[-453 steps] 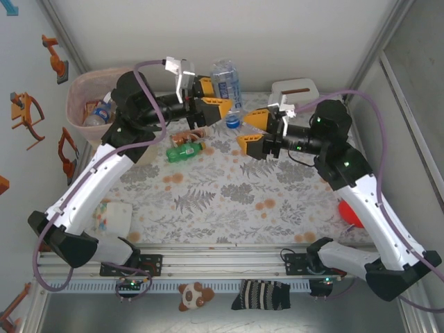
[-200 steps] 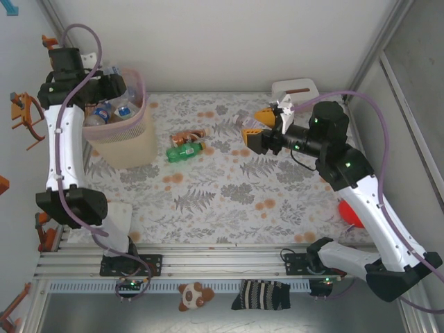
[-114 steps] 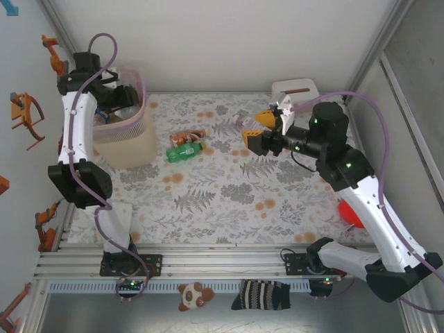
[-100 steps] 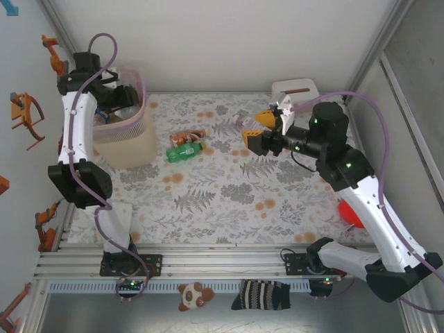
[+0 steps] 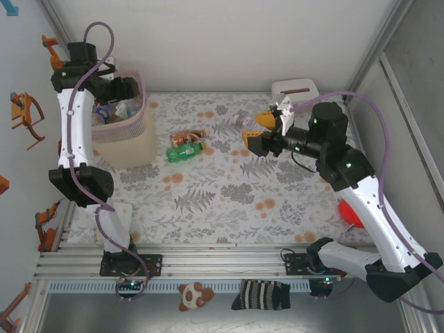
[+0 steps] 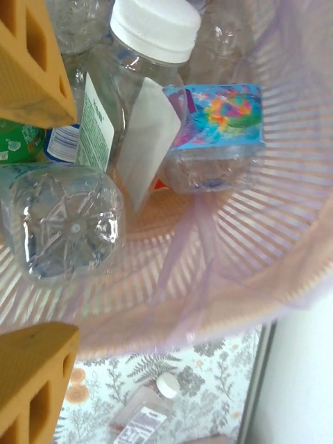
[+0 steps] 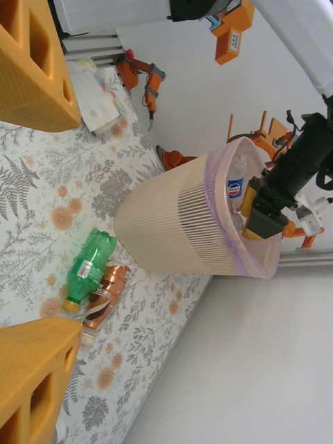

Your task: Put the plastic bottles in the bin

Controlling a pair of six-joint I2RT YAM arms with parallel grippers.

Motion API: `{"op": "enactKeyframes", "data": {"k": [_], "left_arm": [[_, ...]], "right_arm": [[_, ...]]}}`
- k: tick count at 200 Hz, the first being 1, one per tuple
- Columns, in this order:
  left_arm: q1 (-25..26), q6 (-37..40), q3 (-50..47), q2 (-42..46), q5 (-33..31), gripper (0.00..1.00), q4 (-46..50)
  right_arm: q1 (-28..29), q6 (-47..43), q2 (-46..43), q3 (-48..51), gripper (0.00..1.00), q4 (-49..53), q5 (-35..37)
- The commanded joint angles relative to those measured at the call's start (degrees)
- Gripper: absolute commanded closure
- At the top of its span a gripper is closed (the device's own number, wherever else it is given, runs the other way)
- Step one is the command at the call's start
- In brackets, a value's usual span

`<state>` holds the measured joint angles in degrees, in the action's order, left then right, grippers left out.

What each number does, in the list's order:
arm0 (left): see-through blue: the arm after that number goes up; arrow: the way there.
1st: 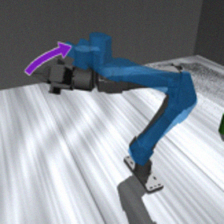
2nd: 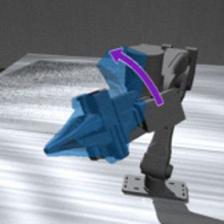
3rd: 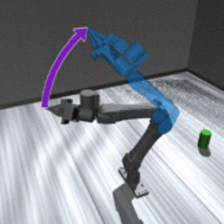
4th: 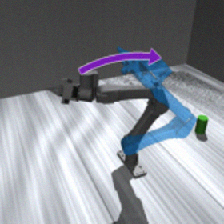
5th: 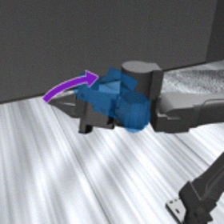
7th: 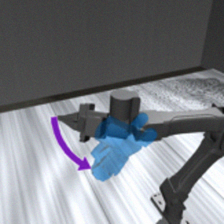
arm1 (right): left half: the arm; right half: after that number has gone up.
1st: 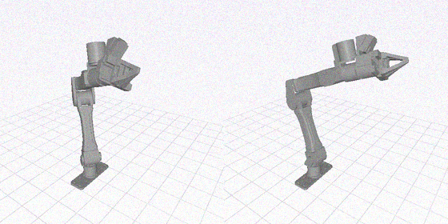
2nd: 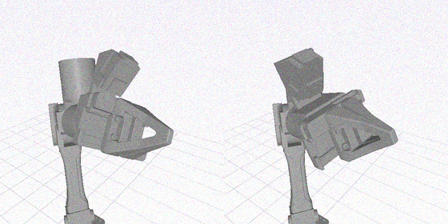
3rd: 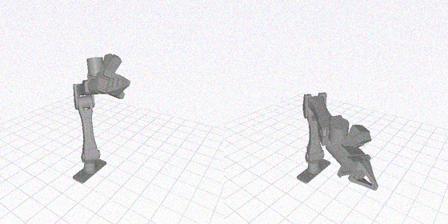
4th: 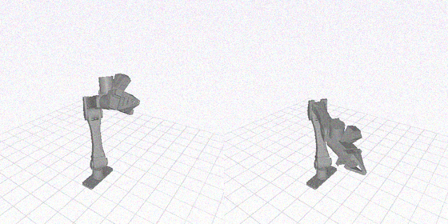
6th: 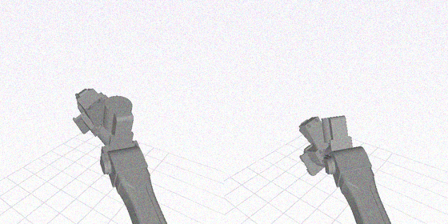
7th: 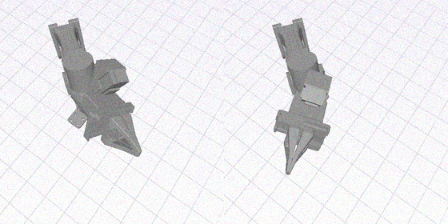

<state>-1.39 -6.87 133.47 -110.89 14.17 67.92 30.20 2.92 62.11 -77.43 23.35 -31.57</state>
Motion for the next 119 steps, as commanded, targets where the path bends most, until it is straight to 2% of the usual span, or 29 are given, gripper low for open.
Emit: {"op": "enactKeyframes", "data": {"k": [1,27,45,73,119], "left_arm": [[0.7,0.2,1.3,1.9,2.4,0.35,0.8],[0.9,0.9,-0.6,0.9,2.5,0.6,1.0],[0.9,1.3,-3.2,0.3,2.0,0.68,1.4],[0.9,1.3,-9.2,0.6,2.6,0.72,0.4],[0.5,0.1,-17.9,3.1,5.0,0.72,-4.6]], "right_arm": [[0.3,-1.1,-0.8,-1.9,0.3,-0.6,0.6],[0.3,-1.1,-0.8,-1.9,0.3,-0.6,0.7],[0.3,-1.1,-1.0,-2.0,0.3,-0.4,0.8],[0.3,-1.2,-1.1,-1.7,0.3,-0.4,1.4],[0.3,-1.6,1.0,-2.0,0.3,0.8,3.4]]}}
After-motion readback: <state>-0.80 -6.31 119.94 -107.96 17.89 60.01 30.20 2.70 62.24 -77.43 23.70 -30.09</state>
